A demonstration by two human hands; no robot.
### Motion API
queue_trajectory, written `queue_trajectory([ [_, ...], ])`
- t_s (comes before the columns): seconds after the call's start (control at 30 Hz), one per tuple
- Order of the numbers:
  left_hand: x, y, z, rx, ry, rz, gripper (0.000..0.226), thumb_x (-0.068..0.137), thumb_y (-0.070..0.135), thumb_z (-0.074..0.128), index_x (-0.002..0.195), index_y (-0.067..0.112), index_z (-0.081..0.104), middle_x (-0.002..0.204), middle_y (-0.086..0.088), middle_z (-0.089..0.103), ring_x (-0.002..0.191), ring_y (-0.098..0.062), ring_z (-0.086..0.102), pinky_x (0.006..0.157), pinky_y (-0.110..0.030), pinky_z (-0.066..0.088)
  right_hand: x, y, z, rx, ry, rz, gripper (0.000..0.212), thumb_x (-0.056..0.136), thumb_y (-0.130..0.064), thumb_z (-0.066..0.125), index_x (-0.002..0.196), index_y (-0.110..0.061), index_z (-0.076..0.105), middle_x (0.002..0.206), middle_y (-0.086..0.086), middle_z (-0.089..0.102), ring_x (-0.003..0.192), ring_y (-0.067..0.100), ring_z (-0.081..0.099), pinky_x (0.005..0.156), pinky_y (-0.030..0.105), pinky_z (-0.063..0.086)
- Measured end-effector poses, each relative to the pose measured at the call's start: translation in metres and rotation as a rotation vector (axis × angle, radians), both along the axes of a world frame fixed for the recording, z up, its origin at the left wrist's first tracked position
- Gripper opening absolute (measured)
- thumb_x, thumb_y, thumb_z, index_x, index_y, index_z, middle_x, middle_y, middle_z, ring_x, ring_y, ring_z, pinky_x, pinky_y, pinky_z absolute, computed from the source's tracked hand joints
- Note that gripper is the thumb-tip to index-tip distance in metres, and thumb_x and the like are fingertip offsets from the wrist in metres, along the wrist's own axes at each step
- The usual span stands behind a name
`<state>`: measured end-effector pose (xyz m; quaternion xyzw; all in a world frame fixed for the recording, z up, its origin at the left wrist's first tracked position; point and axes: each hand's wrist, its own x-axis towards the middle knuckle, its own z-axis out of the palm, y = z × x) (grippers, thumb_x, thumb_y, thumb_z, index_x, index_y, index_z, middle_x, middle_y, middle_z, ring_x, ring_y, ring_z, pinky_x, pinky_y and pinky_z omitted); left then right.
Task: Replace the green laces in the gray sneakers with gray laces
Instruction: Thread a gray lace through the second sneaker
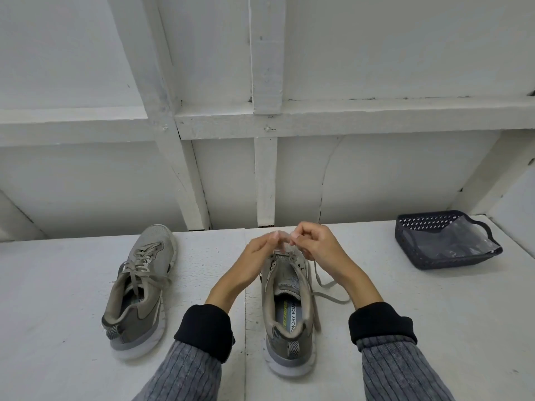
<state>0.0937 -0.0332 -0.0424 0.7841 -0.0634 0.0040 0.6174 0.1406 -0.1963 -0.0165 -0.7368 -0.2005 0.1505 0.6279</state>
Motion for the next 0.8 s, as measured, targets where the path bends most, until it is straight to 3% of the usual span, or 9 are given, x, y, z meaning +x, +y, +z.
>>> queue_trajectory([
  [0.1, -0.001, 0.003, -0.003, -0.107, 0.06, 0.093, 0.029, 0.105, 0.026, 0.039, 0.085, 0.016, 0.058, 0.079, 0.02, 0.062, 0.082, 0.007, 0.056, 0.086, -0.015, 0.04, -0.002, -0.002, -0.001, 0.001, 0.039, -0.012, 0.03, 0.098, -0.013, 0.054, 0.068, -0.01, 0.051, 0.054, -0.002, 0.035, 0.048, 0.008, 0.026, 0.047, 0.016, 0.025],
  [0.27, 0.008, 0.03, -0.015, -0.38, 0.089, 0.723, 0.028, 0.105, 0.024, 0.039, 0.081, 0.018, 0.053, 0.085, 0.005, 0.048, 0.087, -0.015, 0.044, 0.092, -0.033, 0.038, -0.001, -0.019, -0.003, 0.03, 0.097, -0.101, 0.029, 0.1, -0.011, 0.047, 0.071, -0.01, 0.053, 0.052, -0.009, 0.036, 0.048, 0.007, 0.027, 0.047, 0.017, 0.024],
  [0.37, 0.005, 0.046, -0.023, -0.299, 0.108, 0.871, 0.027, 0.106, 0.027, 0.036, 0.091, 0.014, 0.055, 0.088, 0.007, 0.051, 0.095, -0.019, 0.045, 0.087, -0.03, 0.036, 0.002, -0.025, -0.009, -0.023, 0.079, -0.158, 0.028, 0.099, -0.01, 0.047, 0.074, -0.009, 0.058, 0.05, -0.013, 0.042, 0.047, 0.007, 0.029, 0.046, 0.014, 0.027],
  [0.47, 0.002, 0.051, -0.034, -0.051, 0.096, 0.918, 0.021, 0.105, 0.022, 0.039, 0.109, 0.012, 0.057, 0.103, 0.002, 0.055, 0.107, -0.019, 0.045, 0.088, -0.029, 0.033, 0.0, -0.023, -0.013, -0.12, 0.01, -0.184, 0.027, 0.099, -0.02, 0.052, 0.074, -0.014, 0.06, 0.047, -0.016, 0.043, 0.049, 0.007, 0.031, 0.048, 0.015, 0.028],
  [0.53, 0.001, 0.047, -0.037, 0.142, 0.018, 0.822, 0.024, 0.104, 0.019, 0.041, 0.124, 0.014, 0.054, 0.121, 0.004, 0.049, 0.122, -0.015, 0.035, 0.097, -0.029, 0.03, -0.003, -0.017, -0.015, -0.141, -0.029, -0.163, 0.027, 0.098, -0.023, 0.054, 0.073, -0.016, 0.061, 0.048, -0.016, 0.042, 0.049, 0.005, 0.031, 0.05, 0.016, 0.028],
  [0.63, 0.002, 0.029, -0.028, 0.175, -0.099, 0.447, 0.025, 0.105, 0.029, 0.042, 0.123, 0.028, 0.059, 0.132, 0.009, 0.053, 0.129, -0.007, 0.039, 0.104, -0.028, 0.032, -0.008, -0.004, -0.014, -0.14, -0.051, -0.086, 0.025, 0.097, -0.025, 0.056, 0.075, -0.014, 0.061, 0.047, -0.017, 0.043, 0.046, 0.001, 0.034, 0.051, 0.015, 0.029],
  [0.73, 0.001, 0.008, -0.012, 0.076, -0.025, 0.086, 0.029, 0.103, 0.038, 0.041, 0.103, 0.036, 0.07, 0.109, 0.016, 0.069, 0.111, -0.001, 0.058, 0.094, -0.021, 0.043, -0.012, 0.003, -0.01, -0.11, -0.04, -0.05, 0.024, 0.097, -0.021, 0.056, 0.076, -0.01, 0.058, 0.044, -0.018, 0.046, 0.042, -0.001, 0.039, 0.047, 0.01, 0.031],
  [0.8, 0.001, 0.003, -0.01, 0.009, 0.011, 0.02, 0.028, 0.101, 0.038, 0.046, 0.086, 0.034, 0.069, 0.084, 0.017, 0.067, 0.086, -0.002, 0.06, 0.082, -0.022, 0.045, -0.012, 0.002, -0.009, -0.085, -0.022, -0.047, 0.025, 0.097, -0.018, 0.055, 0.074, -0.011, 0.057, 0.043, -0.019, 0.048, 0.042, -0.003, 0.044, 0.047, 0.01, 0.034],
])
